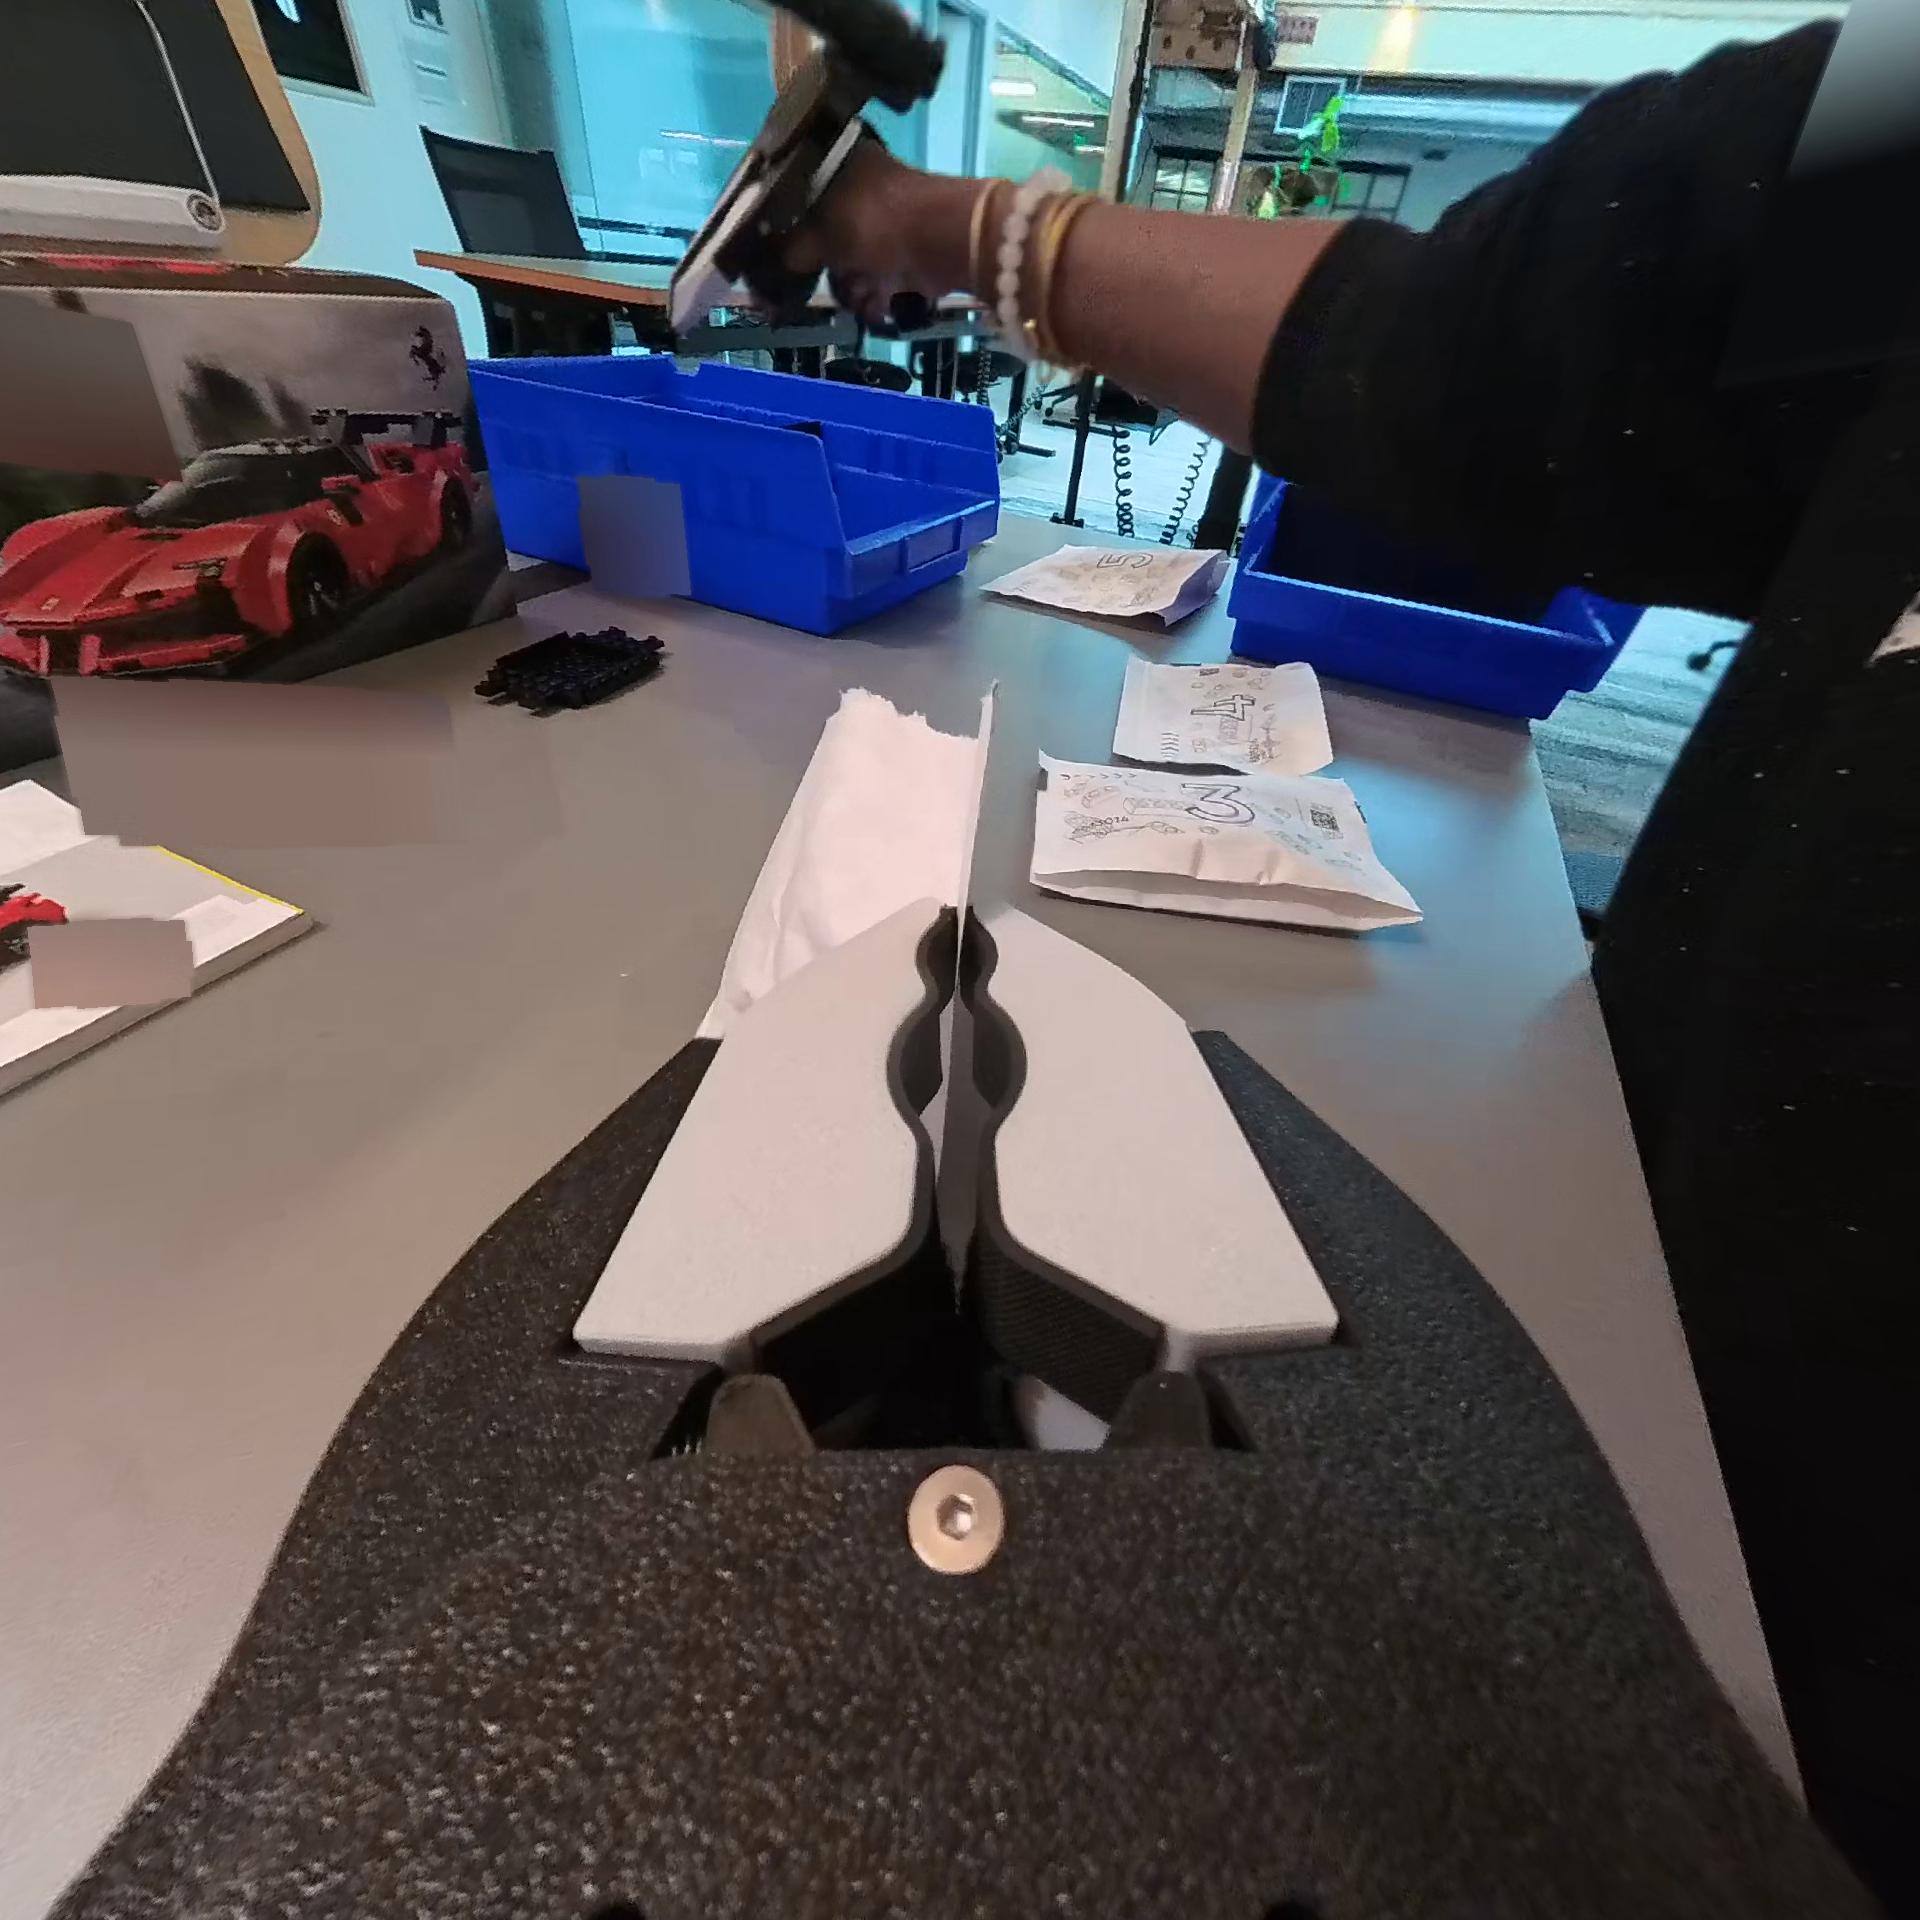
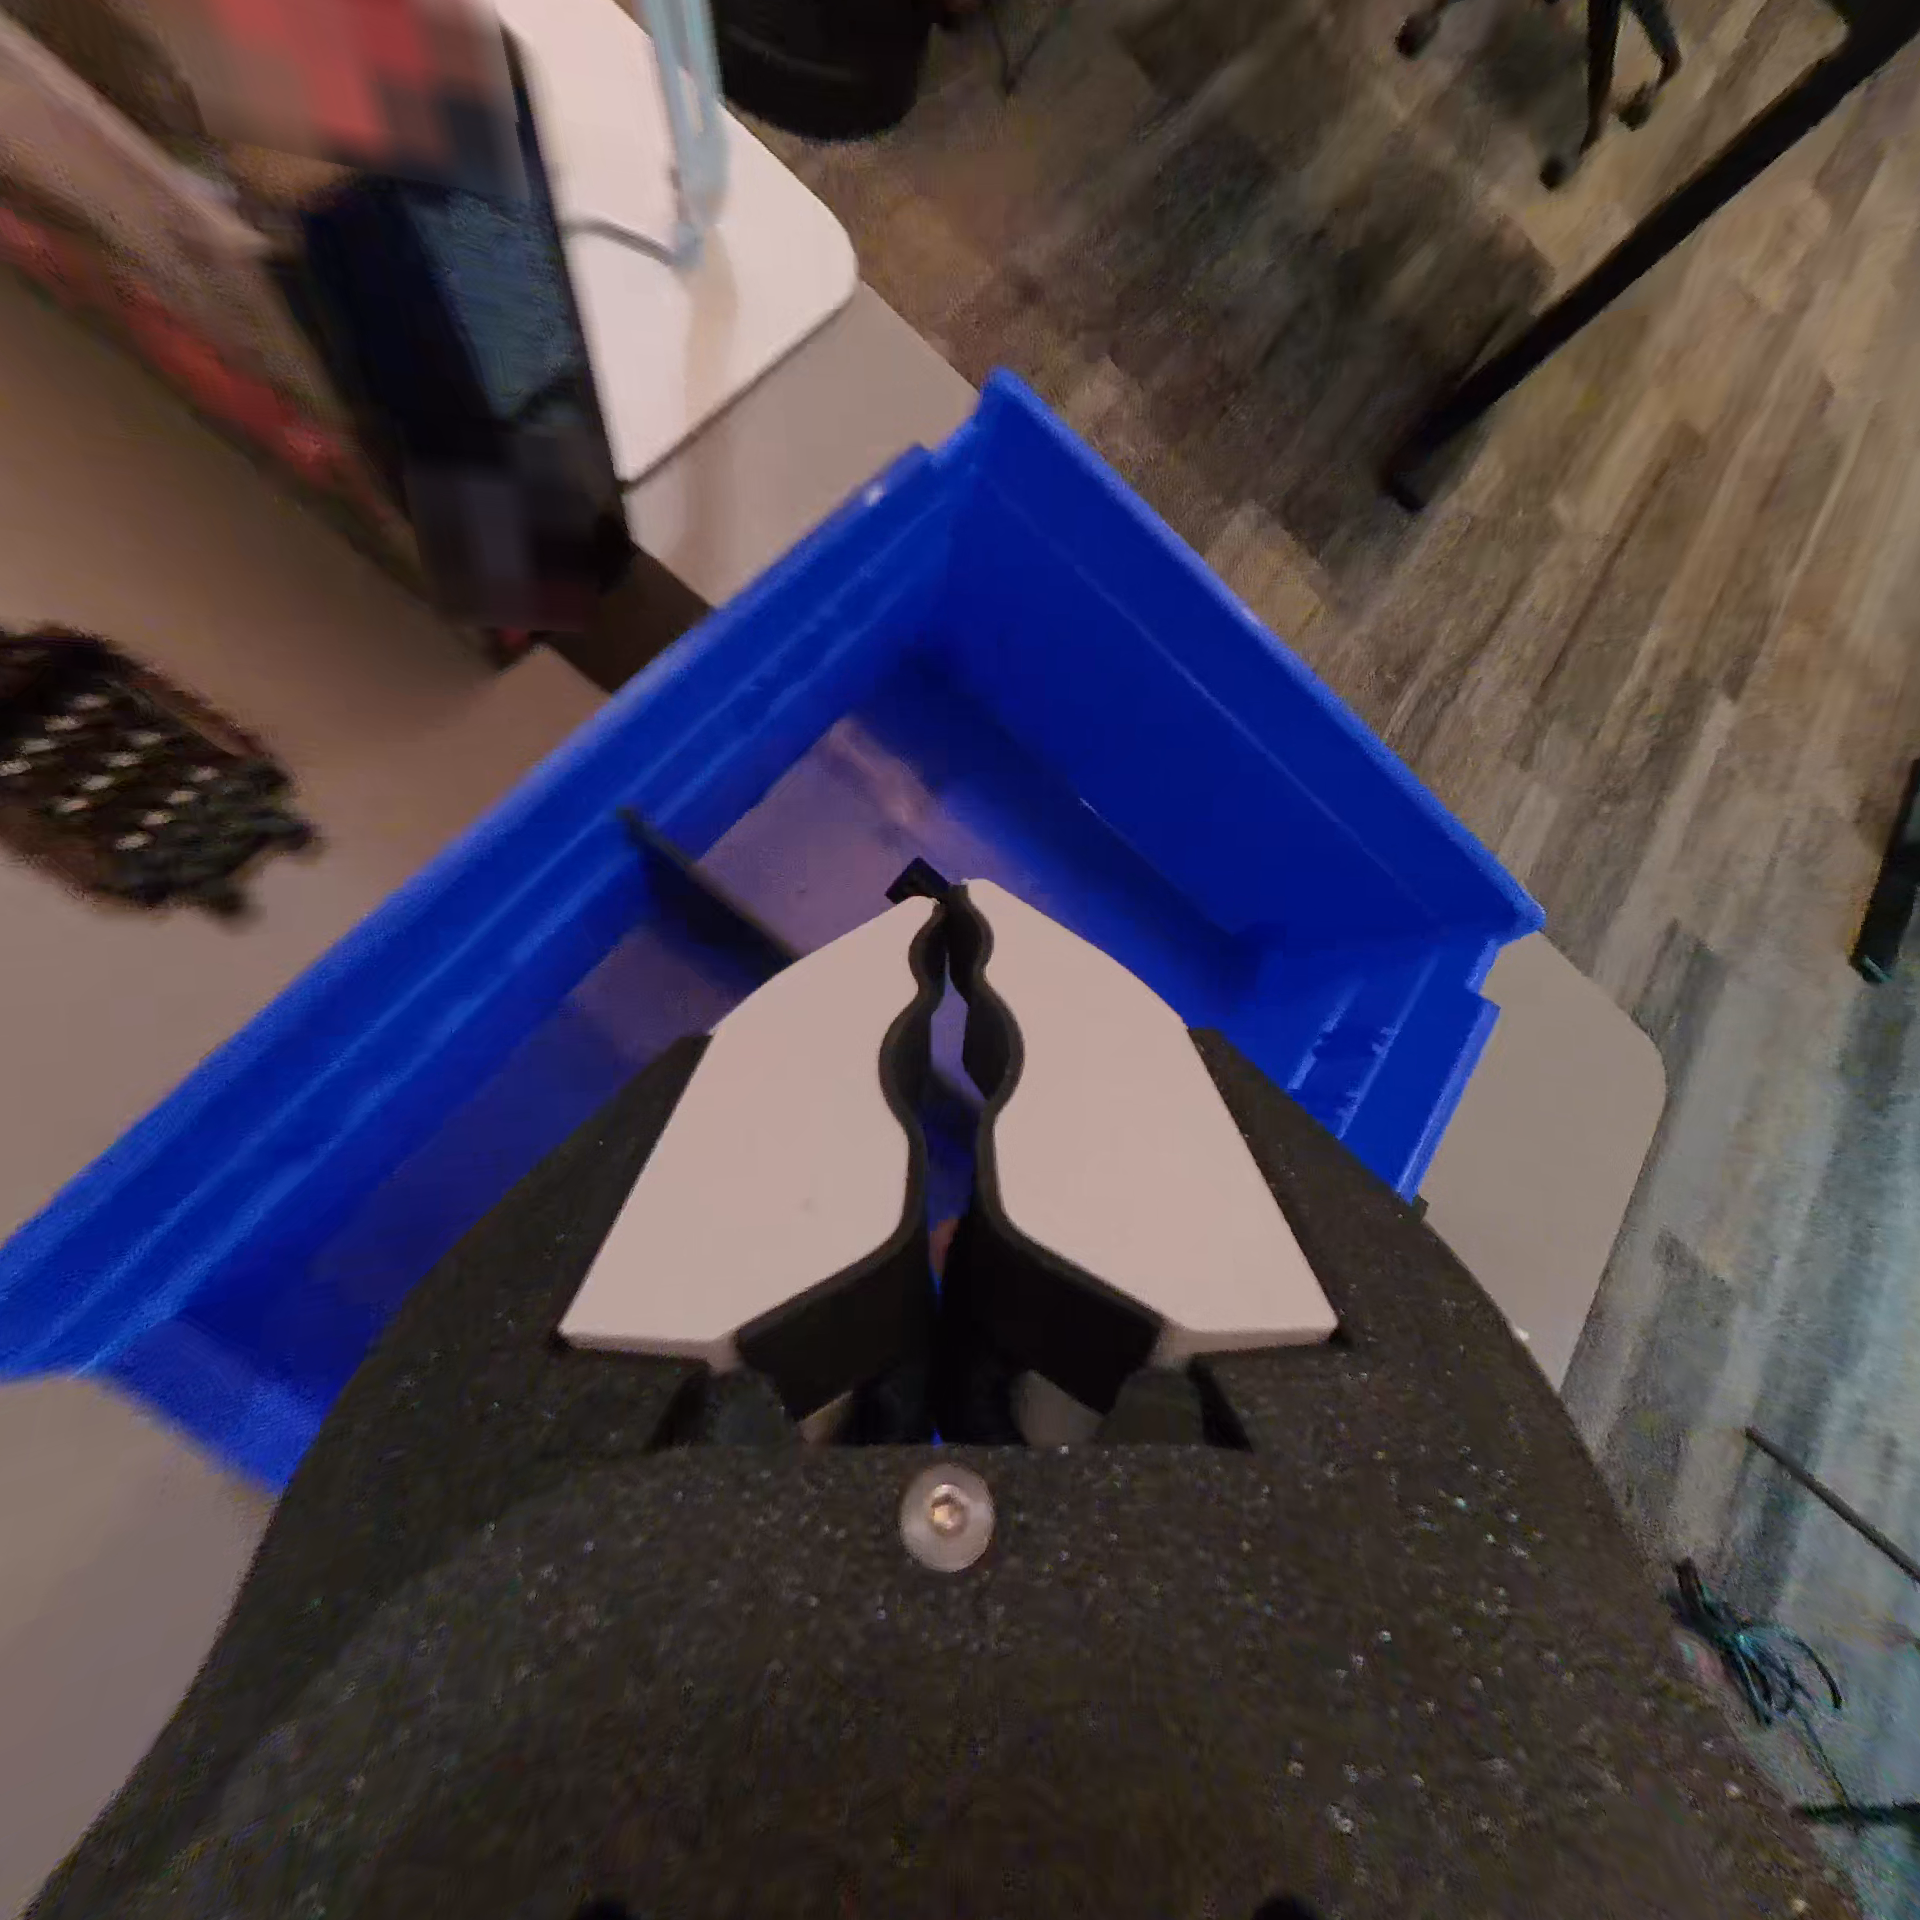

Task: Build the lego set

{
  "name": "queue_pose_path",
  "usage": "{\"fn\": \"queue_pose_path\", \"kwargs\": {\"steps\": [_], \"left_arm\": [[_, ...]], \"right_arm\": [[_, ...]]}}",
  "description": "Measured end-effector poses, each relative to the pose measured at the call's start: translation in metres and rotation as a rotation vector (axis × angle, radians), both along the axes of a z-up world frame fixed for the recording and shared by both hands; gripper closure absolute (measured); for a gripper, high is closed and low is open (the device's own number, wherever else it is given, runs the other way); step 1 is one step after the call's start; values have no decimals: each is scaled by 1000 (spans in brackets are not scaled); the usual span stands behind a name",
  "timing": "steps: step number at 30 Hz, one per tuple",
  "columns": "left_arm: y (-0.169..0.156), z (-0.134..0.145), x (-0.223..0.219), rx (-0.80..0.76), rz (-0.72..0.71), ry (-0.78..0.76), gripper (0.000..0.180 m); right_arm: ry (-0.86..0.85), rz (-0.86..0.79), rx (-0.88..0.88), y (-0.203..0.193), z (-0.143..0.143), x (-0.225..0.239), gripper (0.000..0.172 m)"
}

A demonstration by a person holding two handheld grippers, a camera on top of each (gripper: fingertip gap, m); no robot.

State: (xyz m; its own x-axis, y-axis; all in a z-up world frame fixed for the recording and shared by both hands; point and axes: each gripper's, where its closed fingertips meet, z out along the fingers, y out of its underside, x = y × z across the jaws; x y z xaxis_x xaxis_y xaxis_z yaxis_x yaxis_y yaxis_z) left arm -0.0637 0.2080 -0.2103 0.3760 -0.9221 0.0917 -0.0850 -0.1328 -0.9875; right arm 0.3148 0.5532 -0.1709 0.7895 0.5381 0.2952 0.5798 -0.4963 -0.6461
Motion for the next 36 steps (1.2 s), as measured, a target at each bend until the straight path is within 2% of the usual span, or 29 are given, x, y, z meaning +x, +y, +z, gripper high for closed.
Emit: {"fn": "queue_pose_path", "kwargs": {"steps": [1, 4, 5, 6, 9, 11, 13, 14, 16, 17, 19, 21, 23, 27, 29, 32, 36], "left_arm": [[0, 0, 0, -3, -3, -1, 180], [0, -1, 1, -15, -7, 2, 180], [1, -2, 1, -20, -5, 7, 180], [2, -3, 1, -26, 0, 13, 180], [3, -6, 3, -41, -5, 31, 180], [5, -6, 2, -55, 7, 28, 180], [8, -5, 0, -71, 21, 10, 180], [9, -4, -1, -81, 20, -2, 180], [12, -2, -5, -106, 34, -38, 180], [14, 0, -7, -120, 40, -61, 180], [17, 2, -12, -155, 46, -108, 180], [19, 3, -16, -175, 52, -133, 180], [18, 3, -20, -177, 60, -133, 180], [19, 7, -27, -183, 76, -181, 180], [21, 9, -32, -214, 75, -226, 180], [26, 10, -40, -272, 74, -293, 180], [25, 8, -46, -277, 59, -260, 180]], "right_arm": [[-6, -14, -15, 11, -9, 5, 172], [8, -17, -99, 25, -31, 9, 170], [27, -17, -116, 27, -32, 8, 152], [49, -19, -123, 28, -31, 7, 143], [35, -18, -87, 30, -23, 9, 143], [28, -29, -68, 28, -15, 10, 131], [179, -10, 18, 18, 13, -11, 118], [291, 49, 69, 5, 34, -34, 111], [481, 276, 127, -45, 69, -98, 100], [520, 433, 121, -80, 75, -134, 93], [455, 722, 49, -153, 56, -197, 89], [343, 923, -9, -207, 20, -247, 90], [308, 1073, -60, -244, -12, -289, 95], [305, 1186, -238, -264, -68, -343, 100], [370, 1249, -235, -268, -74, -367, 119], [426, 1331, -167, -274, -60, -388, 153], [403, 1324, -237, -278, -53, -382, 159]]}}
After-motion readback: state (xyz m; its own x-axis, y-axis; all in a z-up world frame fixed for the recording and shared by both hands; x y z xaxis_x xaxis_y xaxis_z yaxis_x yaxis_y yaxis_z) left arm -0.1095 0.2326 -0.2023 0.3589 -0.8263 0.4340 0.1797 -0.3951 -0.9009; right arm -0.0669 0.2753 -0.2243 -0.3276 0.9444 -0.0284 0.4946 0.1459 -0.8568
